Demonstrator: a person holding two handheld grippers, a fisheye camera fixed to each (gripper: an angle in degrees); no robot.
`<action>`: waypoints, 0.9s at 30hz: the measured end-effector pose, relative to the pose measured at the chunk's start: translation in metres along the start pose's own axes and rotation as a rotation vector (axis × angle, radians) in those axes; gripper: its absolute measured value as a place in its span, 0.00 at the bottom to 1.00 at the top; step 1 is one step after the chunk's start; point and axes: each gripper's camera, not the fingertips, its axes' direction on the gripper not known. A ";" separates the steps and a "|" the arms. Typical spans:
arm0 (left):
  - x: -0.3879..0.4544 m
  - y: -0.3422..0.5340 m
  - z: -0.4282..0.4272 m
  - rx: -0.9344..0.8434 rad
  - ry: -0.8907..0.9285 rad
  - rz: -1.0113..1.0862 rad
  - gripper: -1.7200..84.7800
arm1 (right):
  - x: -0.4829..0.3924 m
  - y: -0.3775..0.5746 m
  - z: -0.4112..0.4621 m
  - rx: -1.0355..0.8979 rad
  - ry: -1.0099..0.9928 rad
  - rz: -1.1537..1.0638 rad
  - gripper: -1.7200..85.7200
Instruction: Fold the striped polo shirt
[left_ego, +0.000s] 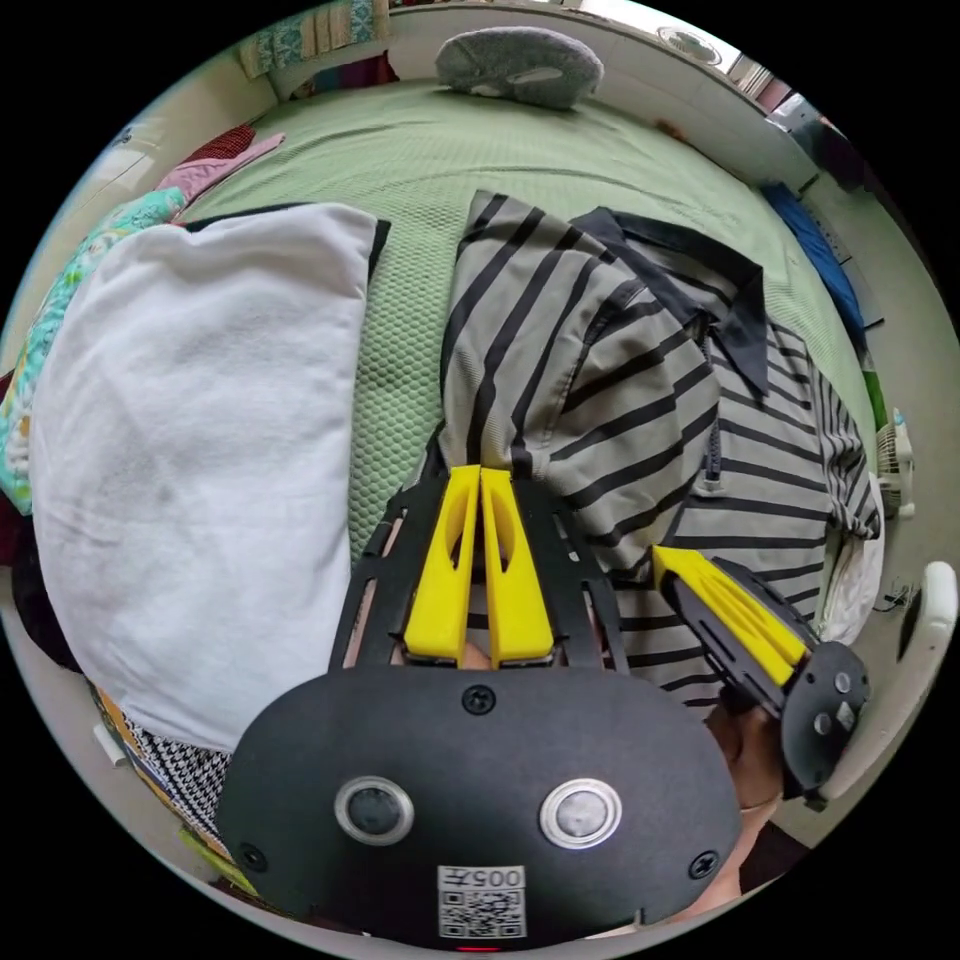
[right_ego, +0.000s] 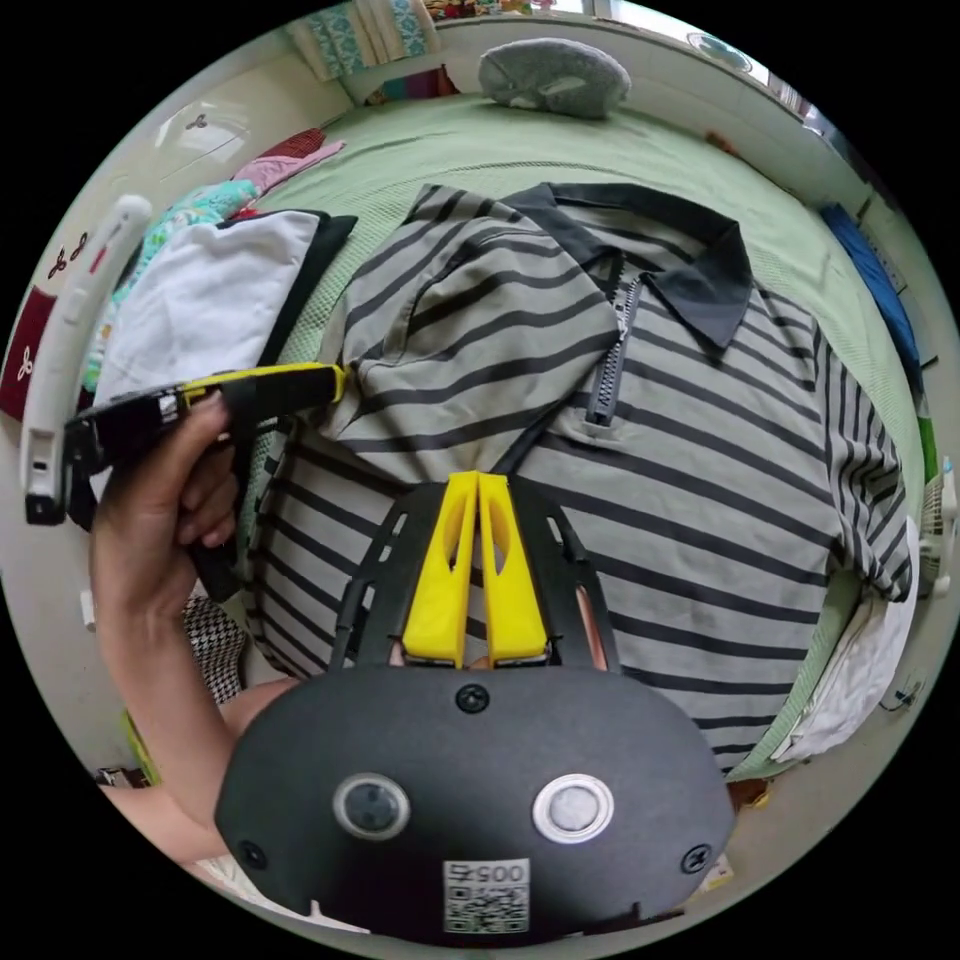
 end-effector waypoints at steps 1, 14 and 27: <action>0.002 0.002 0.003 -0.004 -0.006 0.001 0.01 | 0.005 0.000 -0.001 -0.015 -0.009 0.005 0.01; 0.019 0.036 -0.028 0.106 0.146 0.003 0.01 | -0.008 0.017 -0.002 0.081 0.049 -0.084 0.01; 0.052 0.029 -0.002 0.026 0.059 0.013 0.02 | -0.016 0.007 0.035 0.079 0.049 -0.133 0.01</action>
